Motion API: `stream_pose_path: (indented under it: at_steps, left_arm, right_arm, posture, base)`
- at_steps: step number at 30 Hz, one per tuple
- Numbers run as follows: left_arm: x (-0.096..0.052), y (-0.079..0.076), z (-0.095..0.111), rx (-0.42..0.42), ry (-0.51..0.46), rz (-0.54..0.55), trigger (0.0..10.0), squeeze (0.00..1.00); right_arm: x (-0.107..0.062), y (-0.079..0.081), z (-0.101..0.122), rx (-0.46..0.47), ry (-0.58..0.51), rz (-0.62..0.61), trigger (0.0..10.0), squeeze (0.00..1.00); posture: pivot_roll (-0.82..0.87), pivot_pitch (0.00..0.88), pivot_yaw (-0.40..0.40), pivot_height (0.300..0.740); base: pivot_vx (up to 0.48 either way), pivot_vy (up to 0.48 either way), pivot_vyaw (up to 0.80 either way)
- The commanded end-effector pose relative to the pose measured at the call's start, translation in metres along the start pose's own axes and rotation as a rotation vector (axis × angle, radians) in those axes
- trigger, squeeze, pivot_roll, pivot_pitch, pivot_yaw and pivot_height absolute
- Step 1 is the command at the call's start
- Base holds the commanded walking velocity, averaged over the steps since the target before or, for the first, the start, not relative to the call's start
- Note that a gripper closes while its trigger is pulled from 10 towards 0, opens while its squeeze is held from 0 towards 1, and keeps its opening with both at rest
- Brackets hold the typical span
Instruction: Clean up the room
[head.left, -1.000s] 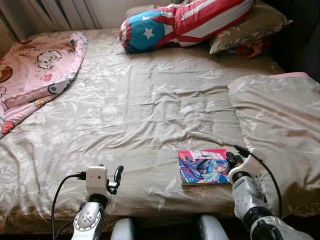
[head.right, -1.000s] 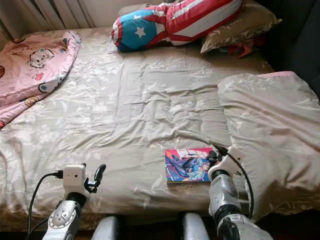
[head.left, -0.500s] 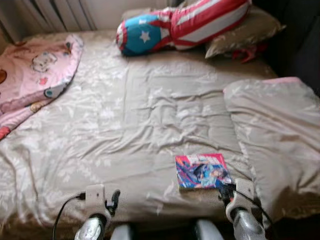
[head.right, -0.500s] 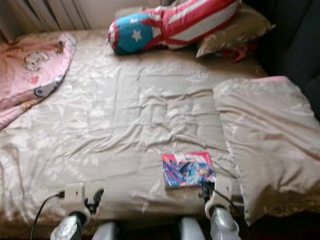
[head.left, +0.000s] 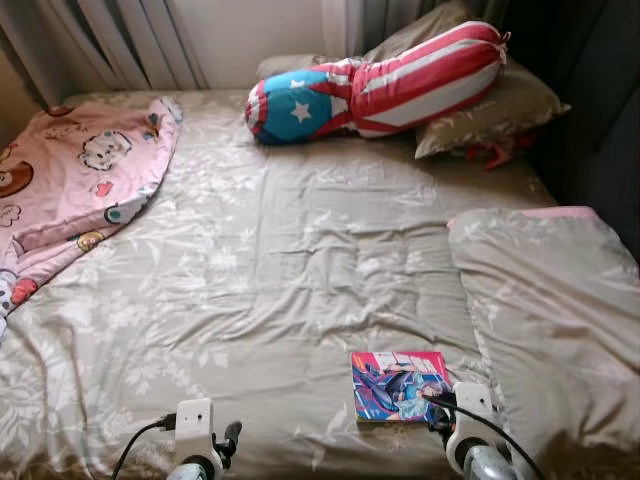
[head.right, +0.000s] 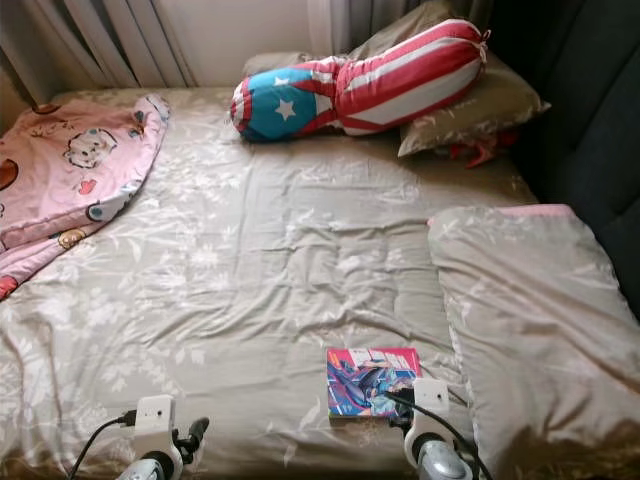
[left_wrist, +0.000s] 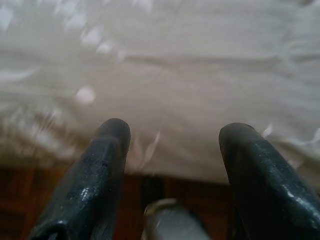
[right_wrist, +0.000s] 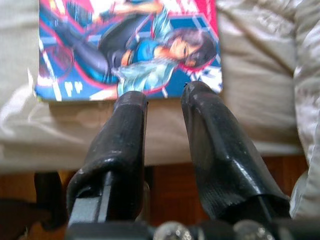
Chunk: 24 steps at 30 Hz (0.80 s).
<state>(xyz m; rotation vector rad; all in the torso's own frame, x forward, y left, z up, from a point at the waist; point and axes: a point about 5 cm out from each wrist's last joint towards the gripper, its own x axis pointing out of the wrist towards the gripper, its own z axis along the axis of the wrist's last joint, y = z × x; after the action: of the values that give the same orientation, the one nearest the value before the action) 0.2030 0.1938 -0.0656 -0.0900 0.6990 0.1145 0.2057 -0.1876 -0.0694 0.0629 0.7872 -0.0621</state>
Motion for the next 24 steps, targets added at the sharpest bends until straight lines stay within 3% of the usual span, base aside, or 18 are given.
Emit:
stream_pose_path:
  at_steps: [1, 11, 14, 24]
  left_arm:
    - [-0.007, 0.006, -0.021, 0.016, 0.086, 0.021, 10.0, 0.0]
    - [-0.011, 0.013, -0.029, 0.011, 0.116, 0.056, 10.0, 0.0]
    - [-0.012, 0.016, -0.03, 0.016, 0.126, 0.067, 10.0, 0.0]
    - [-0.011, 0.015, -0.03, 0.012, 0.131, 0.082, 10.0, 0.0]
  right_arm:
    - [-0.006, -0.007, -0.019, -0.015, 0.075, -0.008, 10.0, 0.0]
    - [-0.012, -0.018, -0.033, -0.068, 0.119, -0.047, 10.0, 0.0]
    - [-0.011, -0.008, -0.035, -0.079, 0.122, -0.039, 10.0, 0.0]
    - [-0.013, -0.008, -0.041, -0.099, 0.147, -0.031, 10.0, 0.0]
  posture:
    - [-0.06, 0.048, 0.006, 0.74]
    - [-0.08, 0.042, 0.02, 0.74]
    - [-0.08, 0.038, 0.022, 0.74]
    - [-0.08, 0.034, 0.019, 0.74]
  base:
    - [0.0, 0.0, 0.0]
    - [0.0, 0.0, 0.04]
    - [0.0, 0.0, 0.76]
    - [0.0, 0.0, 0.8]
